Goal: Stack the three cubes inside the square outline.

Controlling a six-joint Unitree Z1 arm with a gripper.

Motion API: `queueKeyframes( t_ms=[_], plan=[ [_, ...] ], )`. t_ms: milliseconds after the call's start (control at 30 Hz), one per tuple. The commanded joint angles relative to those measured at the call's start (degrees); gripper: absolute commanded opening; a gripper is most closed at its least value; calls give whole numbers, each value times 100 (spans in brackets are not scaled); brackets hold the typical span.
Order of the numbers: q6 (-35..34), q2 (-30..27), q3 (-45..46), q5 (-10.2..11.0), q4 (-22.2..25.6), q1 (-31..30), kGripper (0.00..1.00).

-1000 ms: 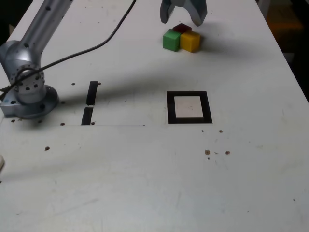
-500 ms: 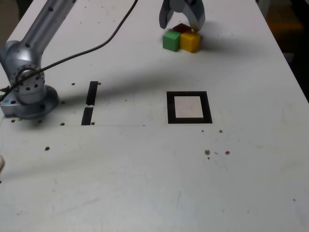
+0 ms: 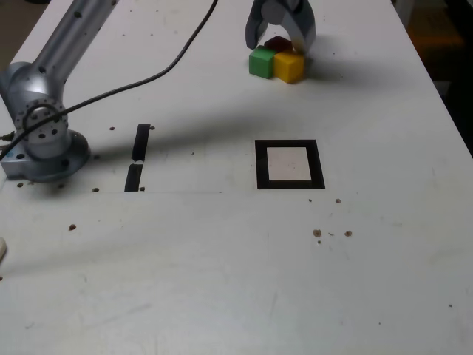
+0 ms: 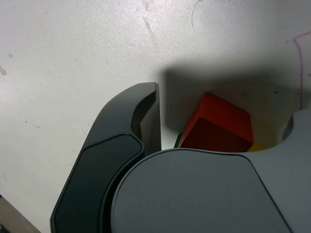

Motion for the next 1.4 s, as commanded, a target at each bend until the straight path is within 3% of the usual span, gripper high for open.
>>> queueKeyframes(
  t_ms=[0, 200, 633, 967, 1367],
  plan=[
    [1, -10, 16, -3, 18, -16, 92],
    [2, -59, 94, -16, 43, -19, 87],
    [99, -121, 199, -89, -31, -61, 62],
    [367, -111, 174, -323, -44, -1, 58],
    [244, -227, 178, -323, -82, -113, 33]
  ],
)
